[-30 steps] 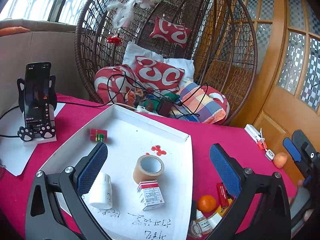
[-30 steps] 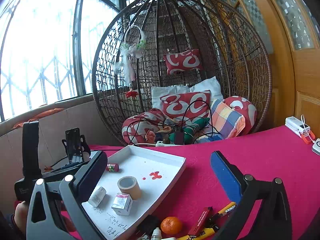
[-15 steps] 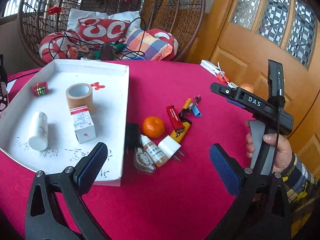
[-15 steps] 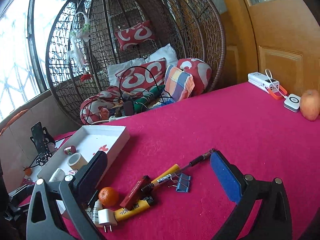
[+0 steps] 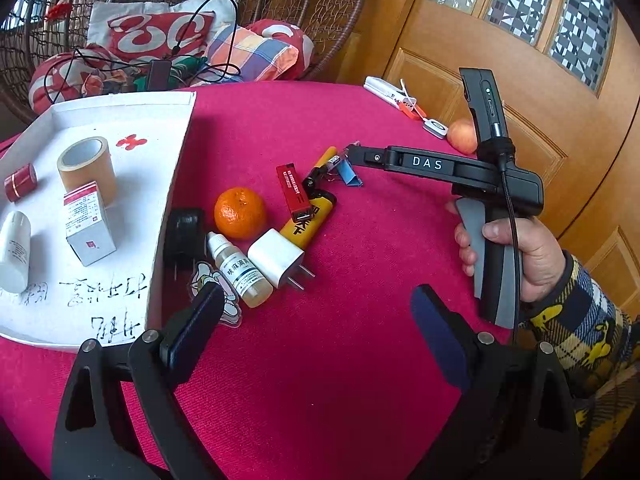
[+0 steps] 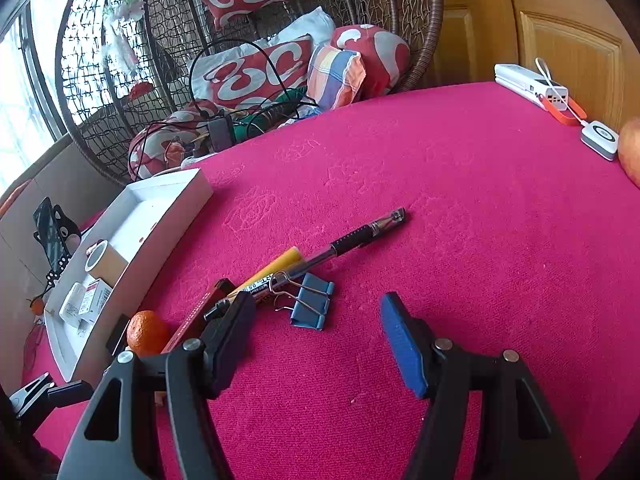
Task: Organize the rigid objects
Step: 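Grasp the blue binder clip with the right tool while the left tool grasps the white charger plug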
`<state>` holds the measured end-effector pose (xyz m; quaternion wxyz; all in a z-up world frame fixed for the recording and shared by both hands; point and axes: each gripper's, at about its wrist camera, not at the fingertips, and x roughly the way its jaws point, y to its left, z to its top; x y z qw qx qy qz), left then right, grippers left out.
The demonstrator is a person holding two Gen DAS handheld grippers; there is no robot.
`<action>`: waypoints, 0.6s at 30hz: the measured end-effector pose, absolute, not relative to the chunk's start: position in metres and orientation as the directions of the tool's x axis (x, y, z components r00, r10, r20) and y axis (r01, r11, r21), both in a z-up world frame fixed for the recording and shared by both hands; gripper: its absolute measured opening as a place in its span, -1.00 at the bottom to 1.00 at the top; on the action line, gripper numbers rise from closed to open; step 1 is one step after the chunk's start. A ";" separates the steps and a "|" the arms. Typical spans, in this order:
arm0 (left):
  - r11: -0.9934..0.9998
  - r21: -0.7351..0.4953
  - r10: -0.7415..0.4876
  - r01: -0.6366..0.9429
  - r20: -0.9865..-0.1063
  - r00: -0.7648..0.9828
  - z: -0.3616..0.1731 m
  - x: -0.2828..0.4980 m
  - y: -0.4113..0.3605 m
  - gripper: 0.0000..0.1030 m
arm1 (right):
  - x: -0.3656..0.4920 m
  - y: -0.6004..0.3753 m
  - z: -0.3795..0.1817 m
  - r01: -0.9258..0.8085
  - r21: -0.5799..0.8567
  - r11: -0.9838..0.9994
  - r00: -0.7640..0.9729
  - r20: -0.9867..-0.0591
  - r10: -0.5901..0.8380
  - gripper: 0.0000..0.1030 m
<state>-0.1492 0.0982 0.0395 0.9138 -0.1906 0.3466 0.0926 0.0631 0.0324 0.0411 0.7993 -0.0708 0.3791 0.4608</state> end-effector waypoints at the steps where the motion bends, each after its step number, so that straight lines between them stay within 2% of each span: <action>1: 0.910 -0.280 0.042 -0.305 -0.670 0.741 0.040 -0.149 0.099 0.86 | 0.061 0.036 0.041 -0.805 0.212 0.554 0.290 -0.674 0.679 0.28; 3: 0.911 -0.270 0.053 -0.312 -0.672 0.738 0.040 -0.149 0.102 0.86 | 0.059 0.047 0.037 -0.830 0.161 0.534 0.291 -0.692 0.661 0.27; 5: 0.912 -0.263 0.056 -0.314 -0.678 0.733 0.039 -0.147 0.105 0.86 | 0.060 0.059 0.029 -0.849 0.138 0.510 0.266 -0.721 0.639 -0.15; 8: 0.919 -0.243 0.061 -0.311 -0.691 0.720 0.037 -0.138 0.109 0.81 | 0.062 0.069 0.026 -0.857 0.148 0.494 0.237 -0.737 0.633 -0.32; 10: 0.927 -0.225 0.058 -0.302 -0.706 0.705 0.035 -0.127 0.109 0.63 | 0.061 0.072 0.024 -0.859 0.132 0.494 0.241 -0.748 0.618 -0.62; 18: 0.953 -0.156 0.055 -0.260 -0.754 0.655 0.024 -0.091 0.113 0.54 | 0.058 0.039 0.025 -0.836 0.175 0.521 0.236 -0.741 0.628 -0.62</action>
